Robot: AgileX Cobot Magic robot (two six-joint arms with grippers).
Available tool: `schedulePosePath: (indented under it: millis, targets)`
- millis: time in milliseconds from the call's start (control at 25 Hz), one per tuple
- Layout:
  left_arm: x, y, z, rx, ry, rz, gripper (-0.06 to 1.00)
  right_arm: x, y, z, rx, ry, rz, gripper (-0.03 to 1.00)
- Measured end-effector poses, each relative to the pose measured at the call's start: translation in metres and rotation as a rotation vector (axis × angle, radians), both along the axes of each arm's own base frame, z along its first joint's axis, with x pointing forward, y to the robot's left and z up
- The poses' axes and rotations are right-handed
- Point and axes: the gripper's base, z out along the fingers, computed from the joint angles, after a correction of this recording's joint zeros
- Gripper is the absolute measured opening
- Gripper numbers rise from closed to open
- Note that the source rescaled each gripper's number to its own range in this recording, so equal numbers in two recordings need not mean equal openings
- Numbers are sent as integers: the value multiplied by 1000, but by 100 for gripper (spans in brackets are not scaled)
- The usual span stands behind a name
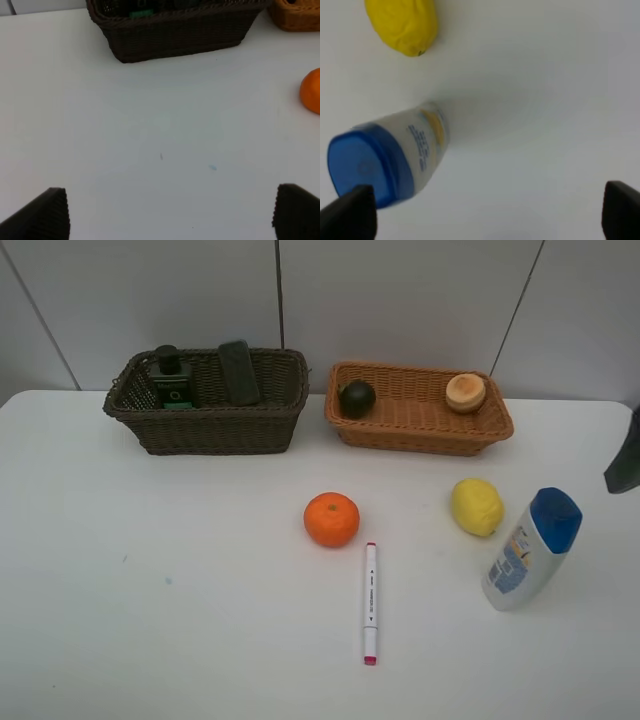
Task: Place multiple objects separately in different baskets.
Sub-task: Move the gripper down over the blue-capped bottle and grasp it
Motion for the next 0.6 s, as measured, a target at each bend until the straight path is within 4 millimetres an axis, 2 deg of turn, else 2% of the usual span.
schedulePosePath:
  millis: [160, 600]
  targets:
    - [0, 0, 0, 0, 0, 0, 100, 24, 8, -11, 67, 83, -4, 100]
    - [0, 0, 0, 0, -1, 0, 100, 34, 47, -31, -2, 162, 138, 100]
